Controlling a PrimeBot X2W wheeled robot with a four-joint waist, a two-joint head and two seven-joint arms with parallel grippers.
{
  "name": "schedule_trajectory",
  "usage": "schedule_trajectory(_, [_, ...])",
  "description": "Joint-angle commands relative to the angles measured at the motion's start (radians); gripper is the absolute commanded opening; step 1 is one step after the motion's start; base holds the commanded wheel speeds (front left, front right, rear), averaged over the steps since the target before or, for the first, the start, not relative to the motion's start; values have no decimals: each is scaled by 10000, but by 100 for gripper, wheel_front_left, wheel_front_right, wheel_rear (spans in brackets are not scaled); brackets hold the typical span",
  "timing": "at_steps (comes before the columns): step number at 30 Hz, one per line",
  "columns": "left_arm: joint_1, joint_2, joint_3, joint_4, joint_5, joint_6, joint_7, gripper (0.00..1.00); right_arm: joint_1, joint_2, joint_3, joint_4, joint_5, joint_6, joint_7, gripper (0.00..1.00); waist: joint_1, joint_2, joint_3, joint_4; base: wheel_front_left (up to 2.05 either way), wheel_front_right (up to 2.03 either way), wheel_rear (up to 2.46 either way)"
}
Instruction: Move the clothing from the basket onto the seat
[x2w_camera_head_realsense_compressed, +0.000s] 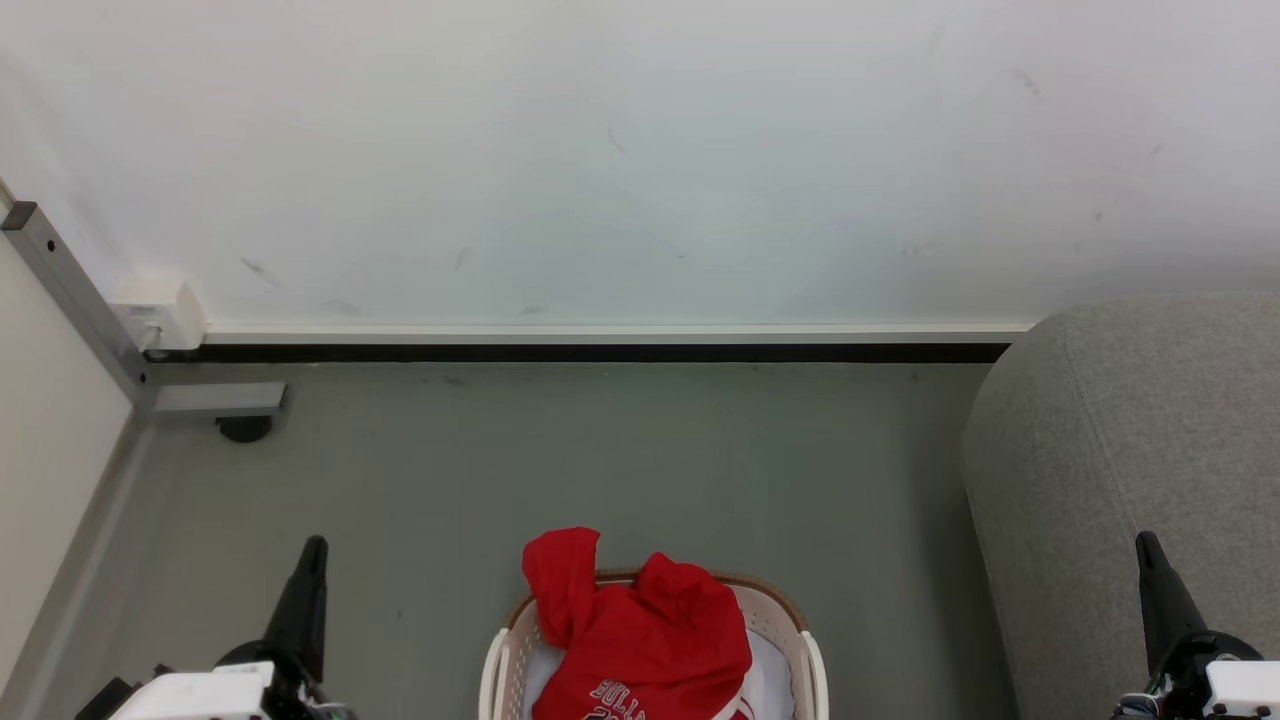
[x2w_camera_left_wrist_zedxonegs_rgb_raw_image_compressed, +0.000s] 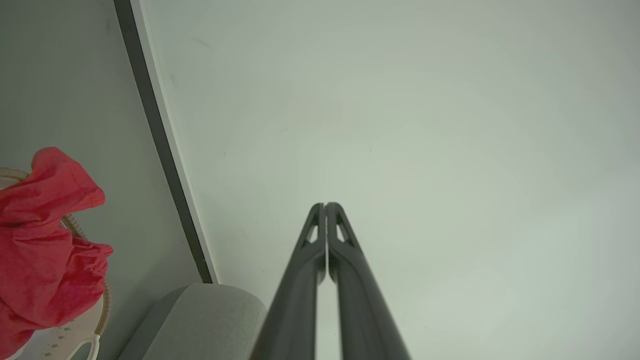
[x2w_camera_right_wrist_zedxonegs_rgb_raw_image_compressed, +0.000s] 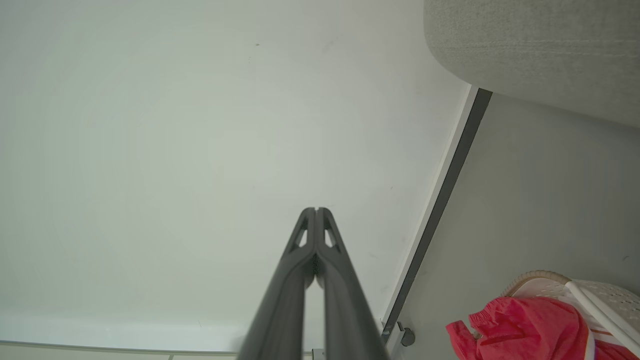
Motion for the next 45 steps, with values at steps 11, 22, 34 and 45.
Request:
schedule_trajectory(11, [-82, 73, 24, -32, -126, 14, 41, 0, -112, -16, -30, -40, 22, -22, 27, 0, 0, 0, 0, 0, 0, 0, 0])
schedule_trajectory(22, [-82, 73, 23, -32, -126, 14, 41, 0, -113, -16, -30, -41, 22, -22, 27, 0, 0, 0, 0, 0, 0, 0, 0])
schedule_trajectory(34, [-82, 73, 23, -32, -126, 15, 41, 0, -113, -16, -30, -41, 22, -22, 27, 0, 0, 0, 0, 0, 0, 0, 0])
schedule_trajectory(45, [-82, 72, 23, -32, -126, 15, 41, 0, -113, -16, -29, -41, 22, -22, 27, 0, 0, 0, 0, 0, 0, 0, 0])
